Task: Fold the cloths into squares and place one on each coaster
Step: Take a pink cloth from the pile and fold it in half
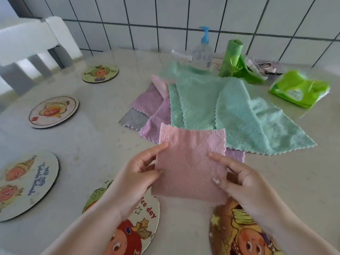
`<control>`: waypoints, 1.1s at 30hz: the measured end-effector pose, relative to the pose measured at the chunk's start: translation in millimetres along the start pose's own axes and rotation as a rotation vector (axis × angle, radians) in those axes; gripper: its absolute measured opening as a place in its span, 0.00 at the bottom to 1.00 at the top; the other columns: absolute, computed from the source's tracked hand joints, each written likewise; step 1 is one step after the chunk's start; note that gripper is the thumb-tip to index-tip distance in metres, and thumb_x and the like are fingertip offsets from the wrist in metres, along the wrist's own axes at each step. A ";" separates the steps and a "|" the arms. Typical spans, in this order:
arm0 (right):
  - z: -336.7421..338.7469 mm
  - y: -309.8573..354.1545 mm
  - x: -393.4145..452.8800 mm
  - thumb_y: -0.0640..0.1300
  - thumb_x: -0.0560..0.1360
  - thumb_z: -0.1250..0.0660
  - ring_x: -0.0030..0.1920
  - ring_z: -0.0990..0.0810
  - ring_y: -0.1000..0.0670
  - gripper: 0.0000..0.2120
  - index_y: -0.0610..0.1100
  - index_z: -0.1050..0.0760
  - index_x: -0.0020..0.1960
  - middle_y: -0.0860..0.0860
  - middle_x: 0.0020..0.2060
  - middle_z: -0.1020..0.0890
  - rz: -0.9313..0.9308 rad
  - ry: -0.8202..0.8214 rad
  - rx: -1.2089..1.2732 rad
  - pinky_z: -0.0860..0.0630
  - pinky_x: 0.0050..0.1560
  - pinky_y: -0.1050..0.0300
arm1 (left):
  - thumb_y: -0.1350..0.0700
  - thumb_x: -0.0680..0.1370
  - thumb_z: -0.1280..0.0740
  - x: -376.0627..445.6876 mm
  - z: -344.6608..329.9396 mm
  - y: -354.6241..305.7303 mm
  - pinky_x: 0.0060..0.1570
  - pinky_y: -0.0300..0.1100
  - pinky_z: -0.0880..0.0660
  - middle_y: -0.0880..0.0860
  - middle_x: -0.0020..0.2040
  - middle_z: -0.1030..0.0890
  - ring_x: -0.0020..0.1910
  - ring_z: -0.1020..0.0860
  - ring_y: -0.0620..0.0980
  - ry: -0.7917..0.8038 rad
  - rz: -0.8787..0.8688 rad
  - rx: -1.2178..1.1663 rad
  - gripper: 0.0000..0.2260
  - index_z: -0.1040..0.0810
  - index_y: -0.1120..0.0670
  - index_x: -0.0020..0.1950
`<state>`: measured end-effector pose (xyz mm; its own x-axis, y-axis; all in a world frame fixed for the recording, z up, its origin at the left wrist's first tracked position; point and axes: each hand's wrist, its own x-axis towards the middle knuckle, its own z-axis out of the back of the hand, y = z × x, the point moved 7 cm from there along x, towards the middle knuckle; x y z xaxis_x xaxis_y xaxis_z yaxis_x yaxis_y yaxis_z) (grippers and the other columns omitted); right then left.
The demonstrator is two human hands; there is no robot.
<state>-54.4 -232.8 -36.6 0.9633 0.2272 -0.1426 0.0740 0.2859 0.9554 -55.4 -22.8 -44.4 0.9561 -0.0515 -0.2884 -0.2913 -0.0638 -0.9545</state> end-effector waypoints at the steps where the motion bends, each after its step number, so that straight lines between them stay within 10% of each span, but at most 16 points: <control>1: -0.1 8.2 2.3 0.37 0.73 0.31 0.54 0.25 0.70 0.25 0.68 0.24 0.55 0.71 0.54 0.23 -0.009 0.003 -0.037 0.32 0.57 0.69 | 0.74 0.75 0.42 0.8 2.4 -7.2 0.57 0.46 0.27 0.44 0.54 0.18 0.56 0.21 0.47 -0.027 0.031 0.009 0.26 0.22 0.46 0.58; 12: -47.3 105.0 41.5 0.41 0.74 0.32 0.47 0.25 0.73 0.25 0.60 0.32 0.66 0.60 0.59 0.23 -0.067 0.157 -0.162 0.30 0.41 0.77 | 0.71 0.76 0.41 -6.8 70.5 -97.5 0.61 0.47 0.27 0.41 0.59 0.23 0.57 0.24 0.42 -0.169 0.126 0.176 0.25 0.24 0.40 0.58; 21: -144.3 145.5 167.8 0.38 0.73 0.32 0.30 0.26 0.67 0.25 0.61 0.29 0.63 0.67 0.30 0.25 -0.067 0.096 -0.181 0.33 0.35 0.74 | 0.70 0.76 0.41 81.1 207.4 -139.2 0.57 0.46 0.27 0.40 0.58 0.23 0.54 0.22 0.42 -0.147 0.076 0.267 0.25 0.25 0.38 0.56; 28: -208.0 152.8 297.4 0.36 0.72 0.35 0.43 0.24 0.57 0.30 0.56 0.34 0.70 0.50 0.57 0.21 -0.162 0.102 -0.190 0.29 0.39 0.70 | 0.70 0.75 0.40 199.0 294.0 -168.7 0.43 0.22 0.31 0.41 0.62 0.27 0.49 0.26 0.28 -0.071 0.008 0.457 0.25 0.27 0.43 0.62; 33: -237.6 140.2 377.1 0.37 0.71 0.39 0.49 0.24 0.52 0.33 0.56 0.40 0.73 0.53 0.64 0.28 -0.199 0.096 -0.219 0.27 0.40 0.65 | 0.71 0.74 0.40 276.9 334.6 -167.5 0.45 0.22 0.33 0.45 0.62 0.28 0.57 0.28 0.41 -0.080 -0.026 0.510 0.25 0.28 0.50 0.66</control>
<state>258.0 114.2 -17.8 0.9059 0.2305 -0.3553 0.1917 0.5249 0.8293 268.5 307.2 10.2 0.9680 0.0211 -0.2501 -0.2345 0.4312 -0.8713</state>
